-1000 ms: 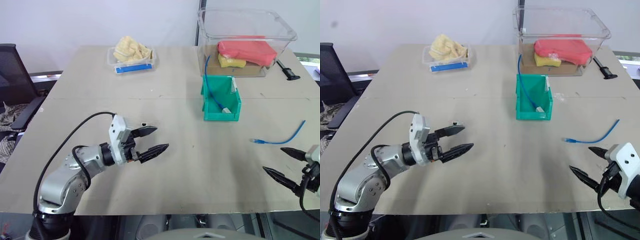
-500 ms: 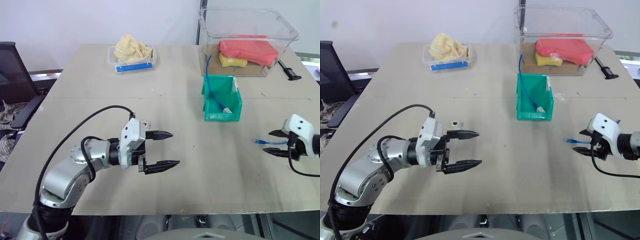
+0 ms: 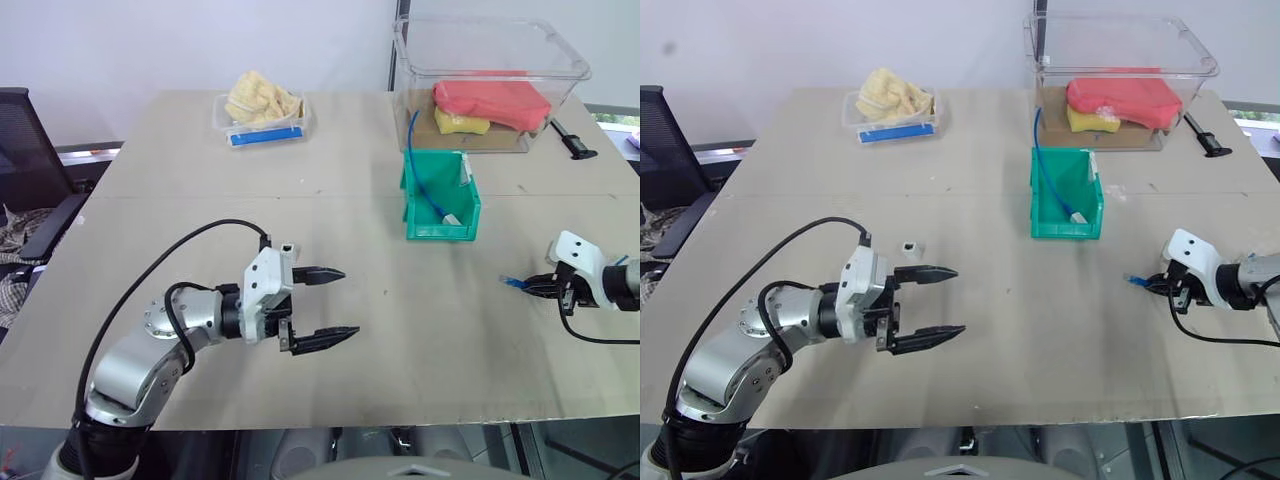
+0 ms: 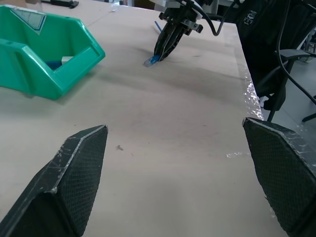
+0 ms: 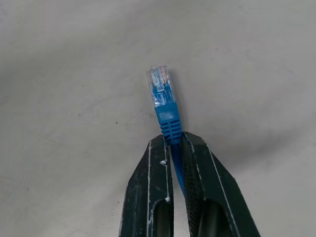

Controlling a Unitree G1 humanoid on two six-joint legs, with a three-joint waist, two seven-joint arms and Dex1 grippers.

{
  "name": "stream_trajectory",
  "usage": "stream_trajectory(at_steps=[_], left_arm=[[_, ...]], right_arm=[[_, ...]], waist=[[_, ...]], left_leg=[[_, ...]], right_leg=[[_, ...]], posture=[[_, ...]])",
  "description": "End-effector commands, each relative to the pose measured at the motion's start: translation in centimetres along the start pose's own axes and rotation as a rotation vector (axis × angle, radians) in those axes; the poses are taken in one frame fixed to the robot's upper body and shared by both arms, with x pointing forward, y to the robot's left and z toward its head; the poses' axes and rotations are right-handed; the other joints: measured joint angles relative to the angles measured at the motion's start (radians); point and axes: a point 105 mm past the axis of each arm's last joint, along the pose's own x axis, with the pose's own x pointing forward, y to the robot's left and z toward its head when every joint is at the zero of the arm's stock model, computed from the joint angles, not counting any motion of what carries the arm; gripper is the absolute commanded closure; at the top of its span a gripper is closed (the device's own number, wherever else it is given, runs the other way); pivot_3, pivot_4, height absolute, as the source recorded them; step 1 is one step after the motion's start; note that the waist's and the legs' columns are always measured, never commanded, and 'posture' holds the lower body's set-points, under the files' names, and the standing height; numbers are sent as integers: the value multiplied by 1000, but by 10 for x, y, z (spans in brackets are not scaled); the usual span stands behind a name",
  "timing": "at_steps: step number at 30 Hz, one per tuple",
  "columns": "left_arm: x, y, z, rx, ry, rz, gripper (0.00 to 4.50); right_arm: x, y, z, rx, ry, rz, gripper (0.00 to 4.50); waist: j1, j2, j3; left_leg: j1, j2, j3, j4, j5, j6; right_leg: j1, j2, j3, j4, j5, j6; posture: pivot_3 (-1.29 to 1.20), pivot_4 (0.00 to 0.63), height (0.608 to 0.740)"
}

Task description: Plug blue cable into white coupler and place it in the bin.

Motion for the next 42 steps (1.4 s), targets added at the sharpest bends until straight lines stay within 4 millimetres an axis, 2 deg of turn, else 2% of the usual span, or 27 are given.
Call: stream_trajectory(at_steps=[1, 4, 9, 12, 15, 16, 18, 21, 24, 27, 29, 33, 38, 42], left_arm=[[-2, 2, -2, 54, 13, 17, 0], [-2, 7, -10, 65, 38, 41, 0], [-5, 12, -18, 78, 67, 59, 0], [-6, 13, -24, 95, 91, 63, 0], [-6, 16, -25, 107, 93, 82, 0], [-6, 16, -26, 106, 95, 81, 0], [-3, 15, -24, 105, 94, 76, 0], [2, 16, -21, 108, 96, 65, 0], [9, 18, -20, 105, 102, 33, 0], [18, 26, -22, 104, 142, 23, 0], [26, 33, -23, 99, 161, 32, 0], [39, 36, -24, 122, 194, -6, 0], [51, 51, -29, 140, 244, -27, 0], [65, 61, -36, 159, 288, -65, 0]], right_arm=[[8, 19, 38, -81, -68, 90, 4483], [28, 46, 73, -138, -94, 164, 4483], [72, 75, 124, -222, -129, 199, 4483], [92, 83, 130, -298, -97, 203, 4483], [100, 87, 127, -316, -81, 229, 4483], [101, 87, 126, -320, -81, 235, 4172], [96, 89, 123, -314, -88, 260, 3437], [83, 86, 128, -285, -167, 233, 2189], [60, 95, 142, -219, -366, 239, 801], [33, 111, 133, -148, -493, 274, 801], [18, 114, 124, -188, -551, 183, 801], [-8, 122, 99, -136, -578, 21, 801], [-25, 134, 75, -67, -524, -133, 801], [-33, 143, 64, -26, -484, -222, 801]], waist=[[-2, 0, 0], [-8, 0, 0], [-7, 0, 0], [0, 0, 0], [3, -1, 0], [2, -1, 0], [0, -1, -1], [5, -1, -1], [5, -1, 0], [5, -1, 0], [5, -1, 0], [4, -1, 0], [1, -1, -1], [3, 0, -1]], left_leg=[[0, 0, 0, 0, 0, 0], [1, 3, 0, 0, 0, 0], [0, 4, -1, 0, 0, 0], [-1, 3, -1, 0, 0, 0], [-3, 1, -2, 0, 0, 0], [-3, 0, -2, 0, 0, 0], [-3, 0, -2, 0, 0, 0], [-2, 0, -3, 0, 0, 0], [-4, -1, -6, 0, 0, 0], [-4, 0, -7, -1, 0, 0], [-4, -1, -8, -1, 0, 0], [-4, -1, -7, 0, 0, 0], [-1, 0, -6, 1, 0, 0], [1, 0, -6, 1, 0, 0]], right_leg=[[0, 0, 0, 0, 0, 0], [-1, 0, 0, 1, 0, 0], [-1, 1, -1, 1, 0, 0], [-2, 1, -2, 1, 1, 0], [-3, -2, -3, 0, 2, 2], [-3, -4, -3, 0, 2, 2], [-2, -5, -4, 0, 1, 1], [-2, -5, -6, 0, 0, 0], [-1, -5, -9, 0, 2, 3], [-2, -5, -10, 1, 3, 4], [-1, -5, -11, 1, 3, 4], [0, -5, -14, 1, 3, 4], [0, 2, -12, 2, 2, 5], [2, 3, -12, 2, -1, 6]], posture=[[0, 150, 740], [0, 150, 740], [0, 150, 740], [0, 150, 740], [0, 150, 740], [0, 150, 740], [0, 150, 740], [0, 150, 740], [0, 150, 740], [0, 150, 740], [0, 150, 740], [0, 150, 740], [0, 150, 740], [0, 150, 740]])
